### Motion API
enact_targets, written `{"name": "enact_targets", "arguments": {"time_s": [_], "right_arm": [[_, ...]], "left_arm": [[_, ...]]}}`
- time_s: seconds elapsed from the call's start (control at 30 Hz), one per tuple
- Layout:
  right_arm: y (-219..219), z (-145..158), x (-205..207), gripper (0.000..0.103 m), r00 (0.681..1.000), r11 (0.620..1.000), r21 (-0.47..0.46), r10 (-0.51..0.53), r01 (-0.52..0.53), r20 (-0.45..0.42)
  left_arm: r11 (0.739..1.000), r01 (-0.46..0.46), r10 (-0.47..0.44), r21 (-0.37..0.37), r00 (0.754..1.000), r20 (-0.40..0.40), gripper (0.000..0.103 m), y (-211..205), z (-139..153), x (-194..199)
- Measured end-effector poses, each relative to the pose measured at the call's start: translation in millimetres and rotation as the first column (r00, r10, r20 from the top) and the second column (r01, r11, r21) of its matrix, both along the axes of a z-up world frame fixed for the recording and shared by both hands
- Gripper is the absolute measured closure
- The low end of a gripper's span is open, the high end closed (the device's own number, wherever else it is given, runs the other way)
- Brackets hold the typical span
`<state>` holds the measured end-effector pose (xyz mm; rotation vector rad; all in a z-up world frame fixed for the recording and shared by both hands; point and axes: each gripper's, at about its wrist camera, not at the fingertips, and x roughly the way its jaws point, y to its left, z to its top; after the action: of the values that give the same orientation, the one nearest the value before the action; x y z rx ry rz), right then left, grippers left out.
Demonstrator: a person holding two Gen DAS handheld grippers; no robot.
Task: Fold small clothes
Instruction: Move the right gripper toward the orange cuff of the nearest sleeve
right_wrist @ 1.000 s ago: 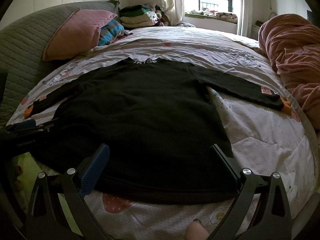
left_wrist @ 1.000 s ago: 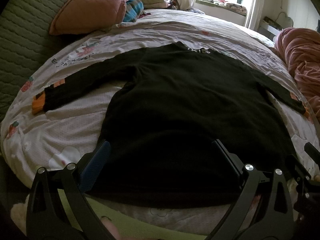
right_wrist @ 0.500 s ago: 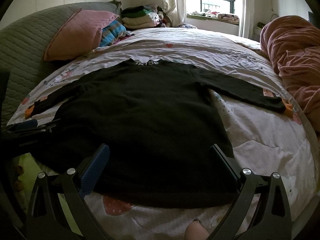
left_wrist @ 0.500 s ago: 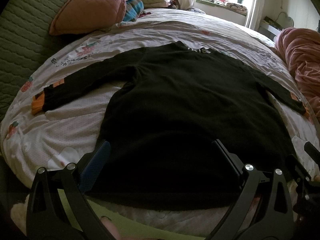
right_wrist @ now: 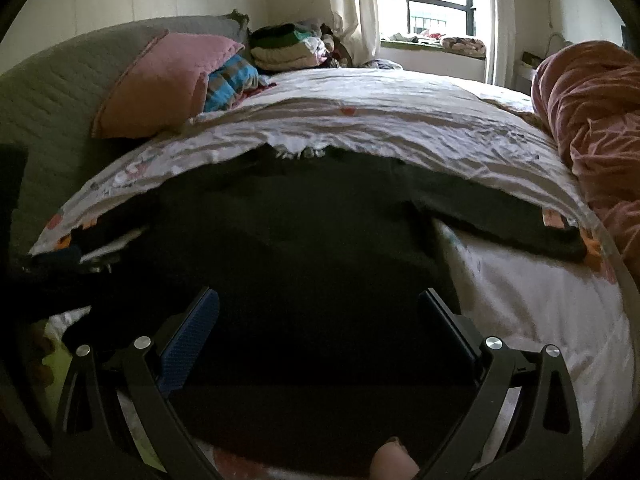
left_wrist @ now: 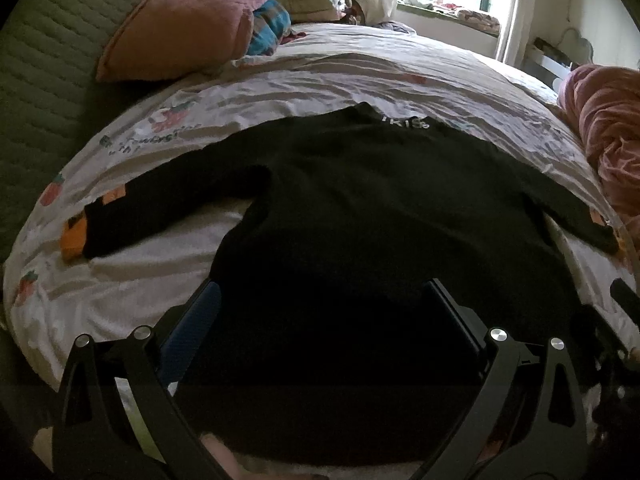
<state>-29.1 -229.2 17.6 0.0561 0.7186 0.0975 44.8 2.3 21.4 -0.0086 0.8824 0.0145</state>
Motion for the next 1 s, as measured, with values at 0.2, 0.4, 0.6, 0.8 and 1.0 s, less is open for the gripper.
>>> {"name": "enact_targets", "arguments": {"time_s": [0.2,0.4,0.6,0.8,1.0], "right_arm": [[-5,9,27,0.004,1.000,1.000,0.004,-0.002,0.002,0.017],[-15,14,49,0.004,0.999,0.999,0.010,-0.042,0.041,0.031],[-39,12,69,0.004,0.995,0.994,0.024,-0.103,0.103,0.013],[-72,3,86,0.004,0.982,0.981,0.022,-0.190,0.191,-0.016],[-105,-6,98,0.004,0.960,0.960,0.024,-0.278,0.279,-0.038]], "left_arm": [[1.000,0.008,-0.008,-0.008,1.000,-0.009,0.009,-5,3,17],[1.000,0.021,-0.021,-0.003,1.000,-0.018,0.009,-12,4,34],[0.999,0.044,-0.045,-0.003,0.998,-0.036,0.009,-21,7,62],[0.999,0.039,-0.039,0.011,0.999,-0.035,0.009,-28,9,86],[0.999,0.041,-0.039,0.025,0.997,-0.064,0.009,-35,3,112]]}}
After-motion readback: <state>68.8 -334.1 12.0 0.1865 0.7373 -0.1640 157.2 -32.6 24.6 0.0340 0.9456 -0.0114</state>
